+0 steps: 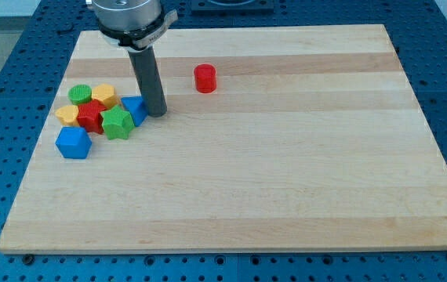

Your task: Point at the red circle

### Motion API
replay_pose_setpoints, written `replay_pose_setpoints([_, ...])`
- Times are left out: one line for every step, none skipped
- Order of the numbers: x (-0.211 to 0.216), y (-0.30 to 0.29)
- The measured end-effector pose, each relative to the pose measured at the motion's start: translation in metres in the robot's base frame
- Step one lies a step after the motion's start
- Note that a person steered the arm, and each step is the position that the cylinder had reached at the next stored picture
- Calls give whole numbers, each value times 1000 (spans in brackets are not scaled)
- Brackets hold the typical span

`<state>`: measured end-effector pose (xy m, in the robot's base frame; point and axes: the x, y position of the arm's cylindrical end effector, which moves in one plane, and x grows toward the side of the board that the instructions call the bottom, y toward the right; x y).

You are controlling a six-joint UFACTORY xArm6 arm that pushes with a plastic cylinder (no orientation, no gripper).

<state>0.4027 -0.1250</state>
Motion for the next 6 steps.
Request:
replay_pose_setpoints([-11,34])
replay_pose_setpoints([-17,61])
replay_pose_setpoints([4,94])
replay_pose_setpoints([-22,137])
replay_pose_setpoints([-56,168])
replay_pose_setpoints([-71,148])
